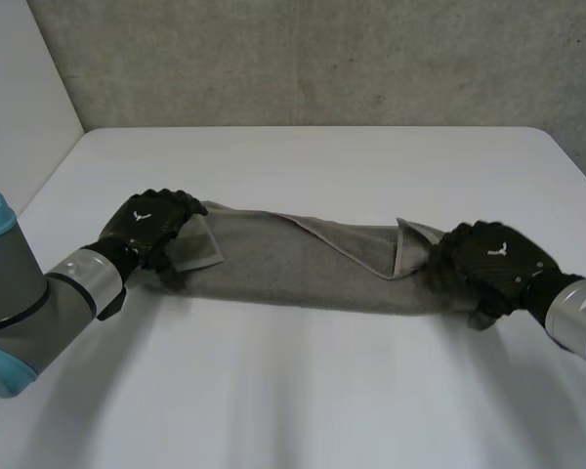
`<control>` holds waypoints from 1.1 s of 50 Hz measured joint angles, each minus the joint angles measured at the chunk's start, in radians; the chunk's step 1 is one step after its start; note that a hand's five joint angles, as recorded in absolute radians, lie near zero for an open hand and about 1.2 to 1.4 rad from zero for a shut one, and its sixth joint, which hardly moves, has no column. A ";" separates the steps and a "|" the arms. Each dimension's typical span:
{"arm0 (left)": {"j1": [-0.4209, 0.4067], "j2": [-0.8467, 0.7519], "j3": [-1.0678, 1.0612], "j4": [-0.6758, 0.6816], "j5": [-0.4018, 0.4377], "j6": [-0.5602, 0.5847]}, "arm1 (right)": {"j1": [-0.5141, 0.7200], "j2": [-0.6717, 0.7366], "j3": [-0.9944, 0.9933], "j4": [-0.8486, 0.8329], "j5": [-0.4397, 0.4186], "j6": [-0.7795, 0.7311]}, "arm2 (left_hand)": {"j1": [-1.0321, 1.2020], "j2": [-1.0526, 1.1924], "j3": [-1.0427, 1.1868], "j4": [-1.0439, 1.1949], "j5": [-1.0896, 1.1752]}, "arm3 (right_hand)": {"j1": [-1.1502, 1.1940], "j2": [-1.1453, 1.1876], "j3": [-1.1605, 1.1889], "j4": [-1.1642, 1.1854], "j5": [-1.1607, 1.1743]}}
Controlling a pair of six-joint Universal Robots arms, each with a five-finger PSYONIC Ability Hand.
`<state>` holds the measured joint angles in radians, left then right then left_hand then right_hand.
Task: Fold the towel.
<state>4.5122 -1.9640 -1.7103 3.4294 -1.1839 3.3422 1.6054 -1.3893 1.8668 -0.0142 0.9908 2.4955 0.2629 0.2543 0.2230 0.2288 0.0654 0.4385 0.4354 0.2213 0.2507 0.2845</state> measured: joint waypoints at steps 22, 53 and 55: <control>0.057 -0.045 -0.007 0.021 -0.005 0.007 | -0.027 0.183 -0.009 -0.104 0.045 -0.110 | 0.001 0.000 0.000 0.000 0.024 | 0.090 0.093 0.000 0.000 0.066; 0.062 -0.043 -0.023 0.022 -0.004 0.007 | -0.059 0.266 -0.025 -0.215 0.202 -0.091 | 0.000 0.000 0.000 0.000 0.023 | 0.128 0.116 0.000 0.000 0.111; 0.062 -0.042 -0.024 0.022 -0.003 0.007 | -0.056 0.257 -0.024 -0.214 0.204 -0.084 | 0.000 0.000 0.000 0.000 0.023 | 0.128 0.116 0.000 0.000 0.111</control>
<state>4.5743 -2.0065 -1.7347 3.4514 -1.1873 3.3487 1.5497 -1.1322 1.8429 -0.2282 1.1949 2.4115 0.2629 0.2542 0.2230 0.2288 0.0886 0.5662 0.5515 0.2213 0.2507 0.3960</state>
